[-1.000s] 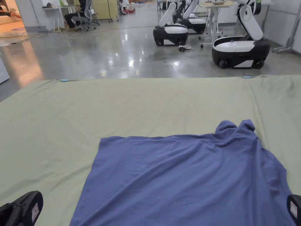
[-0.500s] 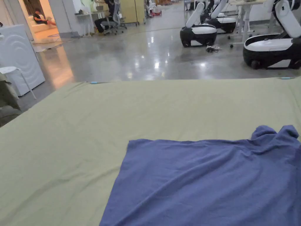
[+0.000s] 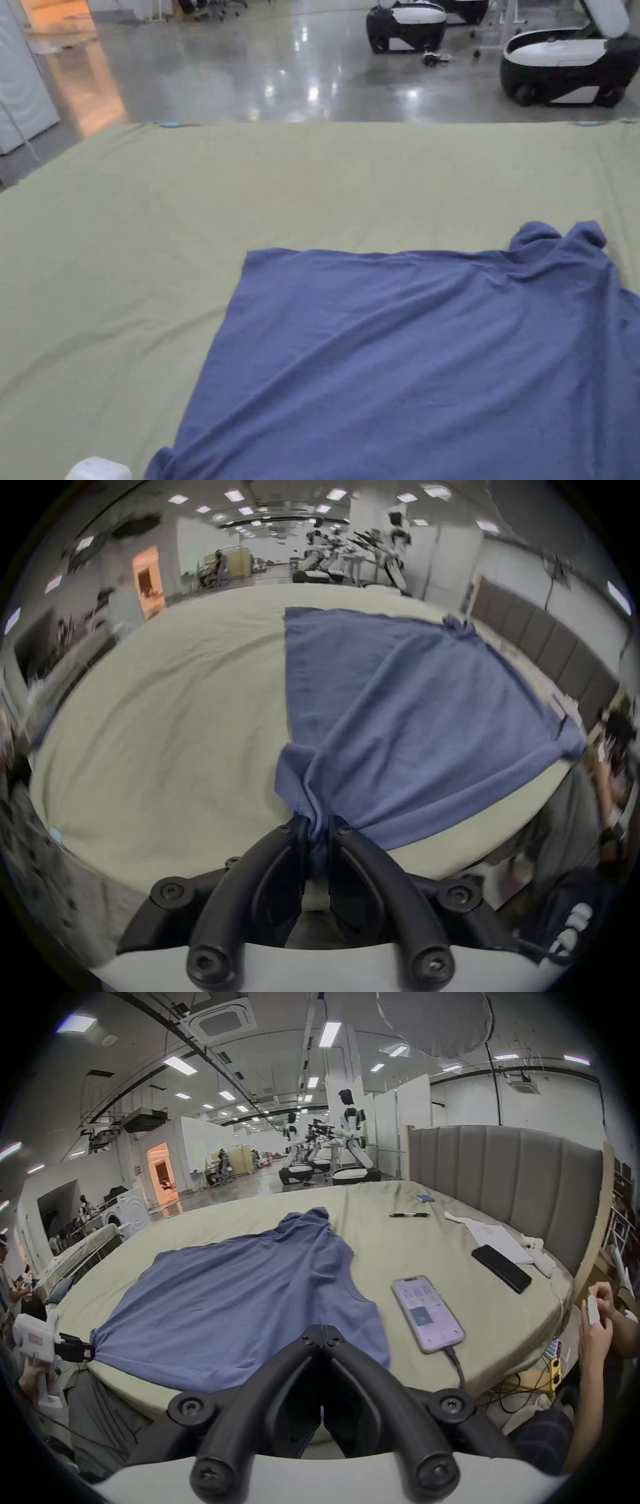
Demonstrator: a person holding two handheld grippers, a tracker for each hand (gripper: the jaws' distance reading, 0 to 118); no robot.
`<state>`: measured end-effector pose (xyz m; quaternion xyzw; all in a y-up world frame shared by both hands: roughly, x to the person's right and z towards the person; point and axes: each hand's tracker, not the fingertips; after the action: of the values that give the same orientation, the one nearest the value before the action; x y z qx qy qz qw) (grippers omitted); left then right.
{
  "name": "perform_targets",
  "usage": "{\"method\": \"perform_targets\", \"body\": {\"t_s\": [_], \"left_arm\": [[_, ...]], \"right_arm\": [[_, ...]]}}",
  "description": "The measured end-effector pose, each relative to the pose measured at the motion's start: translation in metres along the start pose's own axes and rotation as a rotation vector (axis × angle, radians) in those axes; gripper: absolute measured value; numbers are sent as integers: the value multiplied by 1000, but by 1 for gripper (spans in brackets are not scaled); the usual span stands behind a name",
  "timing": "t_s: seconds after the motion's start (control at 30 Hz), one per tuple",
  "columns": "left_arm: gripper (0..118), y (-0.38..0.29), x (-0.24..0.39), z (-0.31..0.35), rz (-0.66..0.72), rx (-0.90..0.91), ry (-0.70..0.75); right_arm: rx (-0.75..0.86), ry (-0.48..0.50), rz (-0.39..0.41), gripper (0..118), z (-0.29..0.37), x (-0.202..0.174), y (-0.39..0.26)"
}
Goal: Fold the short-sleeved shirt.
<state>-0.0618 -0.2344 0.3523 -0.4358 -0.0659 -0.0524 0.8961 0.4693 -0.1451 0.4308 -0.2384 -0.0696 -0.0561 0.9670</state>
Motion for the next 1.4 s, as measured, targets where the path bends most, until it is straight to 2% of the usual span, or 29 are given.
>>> {"method": "perform_targets", "body": {"t_s": [0.03,0.1,0.13,0.17,0.2,0.33,0.43,0.5,0.57,0.6,0.63,0.67,0.7,0.77,0.9,1.0,1.03,1.1,1.2,1.4], "left_arm": [[12,1,1,0,8,-3,8],[12,3,1,0,28,-12,7],[12,6,7,1,21,-22,13],[12,7,6,1,19,-30,15],[12,9,6,1,22,-39,17],[12,10,15,4,10,-44,30],[12,8,16,4,21,-34,31],[12,8,16,5,26,-33,29],[12,9,16,5,33,-32,28],[12,8,16,5,34,-29,27],[12,8,16,6,34,-26,26],[12,8,16,7,33,-22,25],[12,7,15,8,37,-14,21],[10,8,12,20,40,14,11],[10,47,-7,51,170,200,-70],[10,92,-18,45,144,289,-60],[10,105,-20,37,132,281,-52],[10,132,-31,12,148,271,-58],[10,160,-43,-32,181,236,-67],[11,177,-56,-104,290,130,-105]], "right_arm": [[-6,-11,-14,4,1,5,0],[-20,-46,-48,55,2,18,-5],[-34,-60,-67,76,2,25,-7],[-74,-74,-86,92,0,30,-8],[-104,-85,-107,94,-3,34,-9],[-228,-65,-200,94,-22,40,-17],[-339,-70,-202,92,-52,49,-33],[-349,-67,-207,83,-68,50,-41],[-363,-68,-214,58,-78,50,-45],[-365,-89,-142,48,-77,47,-44],[-368,-60,-105,24,-76,43,-43],[-334,-20,-134,6,-74,40,-42],[-338,-49,-135,6,-72,38,-42],[-303,-48,-74,6,-66,31,-36],[-128,20,-56,6,-57,25,7],[-64,39,-33,6,-90,20,46],[-64,44,-48,6,-106,18,58],[-94,101,-133,6,-144,19,80],[-159,126,-228,6,-210,18,103],[-307,36,-185,6,-299,6,95]]}}
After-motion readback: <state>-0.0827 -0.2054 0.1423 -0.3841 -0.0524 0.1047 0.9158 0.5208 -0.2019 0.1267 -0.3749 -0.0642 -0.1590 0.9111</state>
